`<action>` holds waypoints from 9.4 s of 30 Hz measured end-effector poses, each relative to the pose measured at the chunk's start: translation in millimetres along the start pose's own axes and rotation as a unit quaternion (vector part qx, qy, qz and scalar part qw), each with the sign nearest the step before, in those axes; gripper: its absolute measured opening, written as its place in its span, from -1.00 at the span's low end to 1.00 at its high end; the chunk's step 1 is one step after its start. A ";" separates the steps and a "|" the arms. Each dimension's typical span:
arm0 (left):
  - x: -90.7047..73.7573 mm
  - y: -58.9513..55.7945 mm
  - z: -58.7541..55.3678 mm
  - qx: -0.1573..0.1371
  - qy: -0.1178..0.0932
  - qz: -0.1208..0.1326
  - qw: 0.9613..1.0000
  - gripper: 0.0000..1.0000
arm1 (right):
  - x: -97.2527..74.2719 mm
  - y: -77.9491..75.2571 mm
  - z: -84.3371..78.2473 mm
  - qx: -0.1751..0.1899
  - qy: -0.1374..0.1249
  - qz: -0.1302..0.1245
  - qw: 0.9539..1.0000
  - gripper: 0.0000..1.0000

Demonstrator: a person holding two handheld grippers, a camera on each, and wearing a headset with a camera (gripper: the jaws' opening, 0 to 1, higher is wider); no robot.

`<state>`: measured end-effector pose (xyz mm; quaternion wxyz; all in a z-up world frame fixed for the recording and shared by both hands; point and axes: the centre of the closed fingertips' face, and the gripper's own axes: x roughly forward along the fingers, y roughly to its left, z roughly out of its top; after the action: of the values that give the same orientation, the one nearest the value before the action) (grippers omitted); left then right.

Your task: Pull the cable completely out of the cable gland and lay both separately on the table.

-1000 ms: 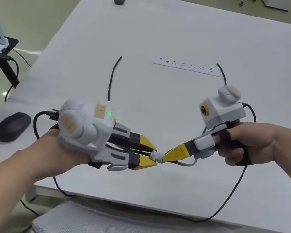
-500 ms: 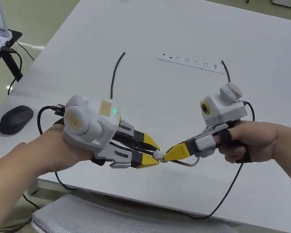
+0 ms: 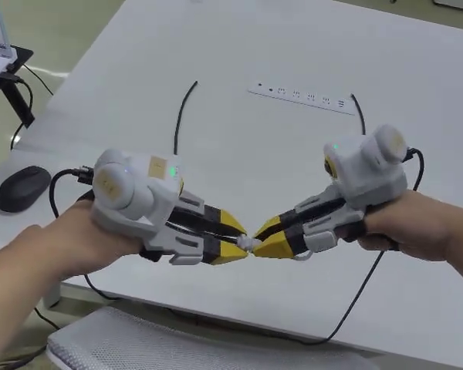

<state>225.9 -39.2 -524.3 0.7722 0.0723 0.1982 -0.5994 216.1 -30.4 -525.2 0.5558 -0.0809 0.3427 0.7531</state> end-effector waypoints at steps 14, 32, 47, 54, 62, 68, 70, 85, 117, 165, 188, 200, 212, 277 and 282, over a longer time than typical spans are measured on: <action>-3.1 5.6 6.2 -0.043 -0.016 0.007 0.999 -0.70 | -2.0 -14.2 2.0 -0.189 0.064 -0.146 0.969 -0.87; 0.8 9.1 4.2 -0.132 -0.035 -0.007 0.991 -0.70 | -3.7 -11.9 0.6 -0.370 0.117 -0.307 0.869 -0.86; -1.6 5.0 -1.1 -0.126 -0.021 -0.008 0.992 -0.70 | 1.9 -9.9 0.8 -0.331 0.095 -0.302 0.889 -0.83; -2.4 7.1 0.6 -0.081 -0.017 0.004 0.997 -0.70 | -11.9 -12.5 2.7 -0.196 0.044 -0.327 0.923 -0.65; -4.8 9.1 5.6 -0.048 -0.014 0.014 0.999 -0.70 | -23.5 -23.3 -18.3 -0.127 0.019 -0.362 0.923 -0.70; -4.4 6.6 8.2 -0.046 -0.011 0.011 0.999 -0.70 | -18.8 -24.9 -12.8 -0.161 0.031 -0.388 0.907 -0.78; -3.5 6.4 7.5 -0.048 -0.010 0.009 0.999 -0.70 | -14.6 -22.7 -7.0 -0.176 0.032 -0.389 0.904 -0.87; 3.0 5.3 6.9 -0.039 -0.002 0.012 0.999 -0.70 | -16.2 -23.5 -14.8 -0.156 0.032 -0.411 0.898 -1.00; 4.5 8.7 0.9 -0.033 0.003 0.019 0.999 -0.70 | -35.6 -55.4 -73.4 0.031 0.004 -0.460 0.887 -1.00; 7.4 16.2 -1.1 -0.049 -0.009 0.016 0.999 -0.69 | -22.7 -36.0 -20.9 -0.056 0.054 -0.441 0.894 -0.90; 5.4 18.1 -0.4 -0.042 -0.007 0.023 0.999 -0.69 | -26.9 -44.7 -39.2 0.007 0.034 -0.440 0.897 -1.00; 9.8 13.2 -1.6 -0.038 -0.004 0.020 0.999 -0.70 | -37.2 -53.5 -79.3 0.092 0.022 -0.453 0.886 -1.00; 14.9 5.5 -1.5 -0.044 -0.008 0.011 0.999 -0.70 | -46.3 -55.1 -121.1 0.206 -0.012 -0.456 0.866 -1.00; 9.7 18.6 4.9 -0.047 -0.009 0.030 0.998 -0.70 | -39.5 -44.6 -57.4 0.087 -0.009 -0.437 0.895 -1.00; 9.6 14.8 5.4 -0.046 -0.010 0.030 0.998 -0.70 | -42.7 -45.0 -71.7 0.108 -0.007 -0.440 0.892 -1.00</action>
<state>243.1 -45.7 -525.0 0.7943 0.0369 0.2159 -0.5666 253.4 -100.6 -576.9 0.8379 -0.1573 0.3475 0.3904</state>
